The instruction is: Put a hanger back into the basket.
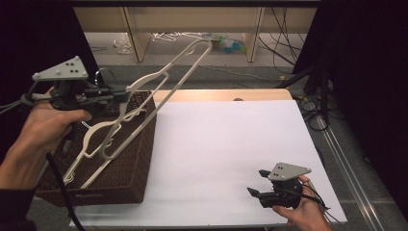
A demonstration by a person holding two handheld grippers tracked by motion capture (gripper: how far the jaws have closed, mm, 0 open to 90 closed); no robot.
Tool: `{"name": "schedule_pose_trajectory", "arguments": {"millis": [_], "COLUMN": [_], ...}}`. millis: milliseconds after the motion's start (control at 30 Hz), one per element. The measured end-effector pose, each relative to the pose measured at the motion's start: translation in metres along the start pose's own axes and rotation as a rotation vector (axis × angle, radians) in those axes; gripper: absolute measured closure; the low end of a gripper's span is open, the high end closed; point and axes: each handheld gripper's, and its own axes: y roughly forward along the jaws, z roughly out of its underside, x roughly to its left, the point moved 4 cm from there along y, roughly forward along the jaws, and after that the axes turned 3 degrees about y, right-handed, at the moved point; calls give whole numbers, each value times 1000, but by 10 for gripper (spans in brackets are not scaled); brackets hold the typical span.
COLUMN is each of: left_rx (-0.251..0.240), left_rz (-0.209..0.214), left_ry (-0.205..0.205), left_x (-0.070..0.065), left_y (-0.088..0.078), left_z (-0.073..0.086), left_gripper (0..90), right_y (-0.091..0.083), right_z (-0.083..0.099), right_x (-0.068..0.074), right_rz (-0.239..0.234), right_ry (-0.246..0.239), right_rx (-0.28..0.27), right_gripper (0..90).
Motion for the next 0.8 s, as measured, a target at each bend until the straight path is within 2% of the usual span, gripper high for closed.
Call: {"name": "schedule_pose_trajectory", "arguments": {"millis": [100, 167, 200, 233, 267, 300, 367, 467, 533, 600, 633, 700, 733, 767, 800], "left_rx": [19, 29, 41, 45, 44, 39, 43, 82, 92, 109, 118, 138, 146, 170, 172], "left_rz": [-28, -49, -56, -63, -71, -83, -87, -117, -126, -138, -139, -143, -146, -146, -148], "left_ry": [-24, -14, -39, -40, -31, -2, 15, 2, 1, 22, -10, -30, -61, -54, -67], "left_x": [10, 15, 15, 18, 21, 27, 31, 38, 42, 48, 47, 49, 49, 52, 53], "left_y": [-9, -13, -16, -18, -19, -21, -22, -24, -25, -25, -25, -25, -25, -26, -25], "left_z": [13, 21, 26, 30, 33, 39, 44, 59, 64, 71, 75, 84, 89, 93, 97], "left_gripper": [856, 857, 857, 857, 857, 856, 857, 857, 856, 857, 857, 857, 857, 856, 857], "right_y": [1, 1, 1, 1, 0, 1, 1, 2, 2, 2, 2, 2, 2, 3, 3], "right_z": [0, 0, 0, 0, 1, 0, 0, 1, 1, 1, 1, 1, 1, 1, 2], "right_x": [0, -1, -1, -1, -1, -2, -2, -2, -2, -2, -2, -2, -2, -2, -2], "right_rz": [8, 9, 10, 9, 15, 19, 18, 21, 21, 18, 17, 17, 15, 15, 15], "right_ry": [3, 8, 9, 12, 15, 17, 26, 22, 16, 13, 18, 15, 14, 12, 11], "right_rx": [2, -1, -4, -4, -4, -7, -5, -5, -6, -2, 2, -1, -1, -1, 1], "right_gripper": [322, 317, 314, 309, 304, 291, 283, 280, 280, 280, 280, 280, 280, 280, 280]}}
